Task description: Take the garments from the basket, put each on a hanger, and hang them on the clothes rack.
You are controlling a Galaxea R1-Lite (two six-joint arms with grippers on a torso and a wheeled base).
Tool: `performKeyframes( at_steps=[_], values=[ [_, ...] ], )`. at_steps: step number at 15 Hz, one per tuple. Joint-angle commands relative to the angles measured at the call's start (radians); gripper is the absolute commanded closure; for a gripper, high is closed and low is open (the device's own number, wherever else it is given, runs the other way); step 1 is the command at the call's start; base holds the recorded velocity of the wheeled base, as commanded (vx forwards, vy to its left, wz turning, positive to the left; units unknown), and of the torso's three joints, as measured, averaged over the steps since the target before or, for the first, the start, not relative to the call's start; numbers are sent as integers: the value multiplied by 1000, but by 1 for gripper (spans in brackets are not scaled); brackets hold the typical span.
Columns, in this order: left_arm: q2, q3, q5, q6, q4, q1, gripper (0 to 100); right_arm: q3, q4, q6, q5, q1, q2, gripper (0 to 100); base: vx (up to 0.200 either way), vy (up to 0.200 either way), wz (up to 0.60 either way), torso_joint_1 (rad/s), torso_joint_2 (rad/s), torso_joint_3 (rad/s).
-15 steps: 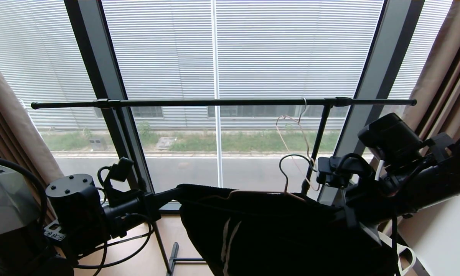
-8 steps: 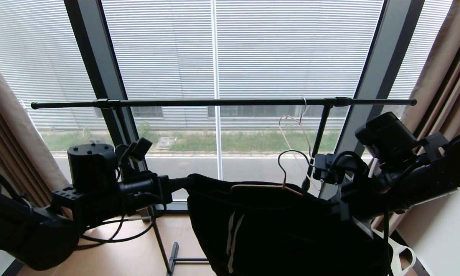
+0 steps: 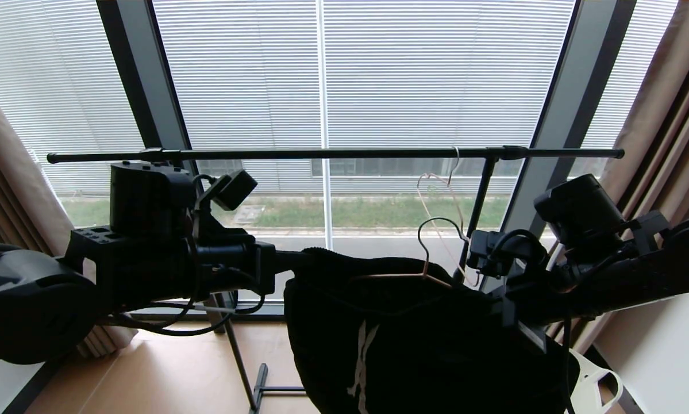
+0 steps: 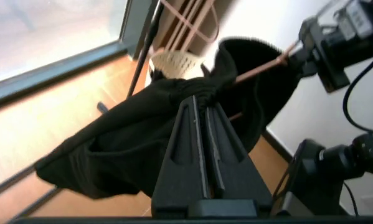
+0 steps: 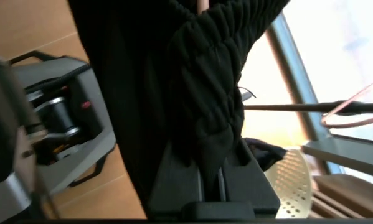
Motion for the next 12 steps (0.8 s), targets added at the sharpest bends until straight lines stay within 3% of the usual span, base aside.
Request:
performKeyframes(
  at_steps=[1, 4, 8, 12],
  values=[
    [-9, -112, 79, 50, 109, -84, 100, 14, -15, 20, -2, -2, -1, 100, 0, 0, 0, 0, 0, 0],
    [-3, -182, 129, 84, 205, -140, 100, 42, -67, 131, -27, 3, -7, 100, 0, 0, 0, 0, 0, 0],
    [42, -267, 249, 102, 283, -161, 100, 157, -230, 172, -27, 1, -48, 100, 0, 0, 0, 0, 0, 0],
    [50, -282, 337, 142, 323, -169, 100, 169, -245, 181, -28, 3, -87, 100, 0, 0, 0, 0, 0, 0]
  ],
)
